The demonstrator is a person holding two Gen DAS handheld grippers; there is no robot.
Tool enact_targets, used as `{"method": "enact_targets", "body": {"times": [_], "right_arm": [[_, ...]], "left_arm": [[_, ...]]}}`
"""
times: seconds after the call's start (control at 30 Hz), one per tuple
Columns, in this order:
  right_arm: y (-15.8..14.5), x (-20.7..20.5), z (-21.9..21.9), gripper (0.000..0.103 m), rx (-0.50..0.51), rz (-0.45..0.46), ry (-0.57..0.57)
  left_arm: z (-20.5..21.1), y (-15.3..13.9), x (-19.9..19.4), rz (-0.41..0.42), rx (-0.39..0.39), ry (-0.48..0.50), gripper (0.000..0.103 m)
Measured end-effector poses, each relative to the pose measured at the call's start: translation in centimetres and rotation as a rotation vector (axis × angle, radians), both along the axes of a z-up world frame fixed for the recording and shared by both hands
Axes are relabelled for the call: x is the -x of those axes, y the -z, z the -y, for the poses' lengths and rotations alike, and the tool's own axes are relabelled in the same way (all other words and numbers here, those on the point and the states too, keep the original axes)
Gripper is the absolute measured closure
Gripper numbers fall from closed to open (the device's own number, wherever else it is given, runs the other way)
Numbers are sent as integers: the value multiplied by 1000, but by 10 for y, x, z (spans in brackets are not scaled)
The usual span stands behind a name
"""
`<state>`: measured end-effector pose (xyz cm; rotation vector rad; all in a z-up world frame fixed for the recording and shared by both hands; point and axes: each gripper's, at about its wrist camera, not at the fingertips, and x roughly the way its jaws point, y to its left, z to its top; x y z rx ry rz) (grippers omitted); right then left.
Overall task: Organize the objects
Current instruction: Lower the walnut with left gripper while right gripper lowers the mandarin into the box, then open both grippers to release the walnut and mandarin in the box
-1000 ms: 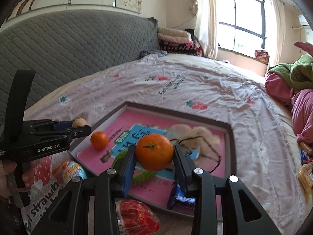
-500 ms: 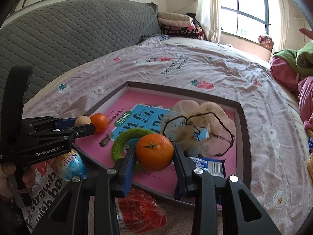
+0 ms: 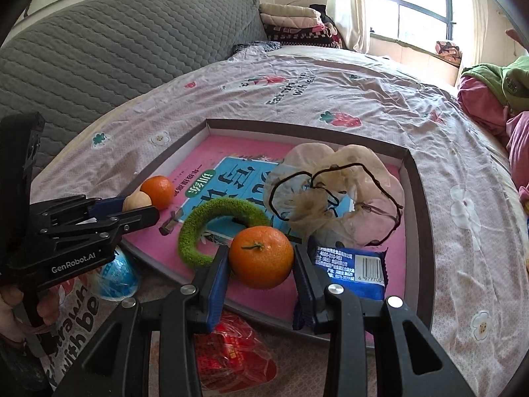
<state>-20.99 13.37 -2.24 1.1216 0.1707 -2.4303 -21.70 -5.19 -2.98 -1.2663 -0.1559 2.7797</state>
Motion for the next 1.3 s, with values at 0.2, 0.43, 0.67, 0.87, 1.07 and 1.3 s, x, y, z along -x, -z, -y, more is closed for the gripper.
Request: {"method": "enact_targets", "body": {"times": [0.2,0.43,0.67,0.87,1.07,1.3], "right_arm": [[5,0,2,64,-14,14,-1],[6,-1,6,64,-7,10,0],[7,-1,7,64,-13,7,-3],[6,-3,10,64,-28,-10,-15],[9,-2,17,64,-55,-23,-38],[10,-2,17,64,-65,-31,-34]], "left_arm": [[-3,2,0,1,5,-2,69],[-4,3,0,-5,4,-4,69],[-4,3,-1,-7,5,-5,69],[-4,4,0,-5,7,-6,69],[-5,6,0,3,14,-6,69],[-6,7,-1,1,10,-11,69]]}}
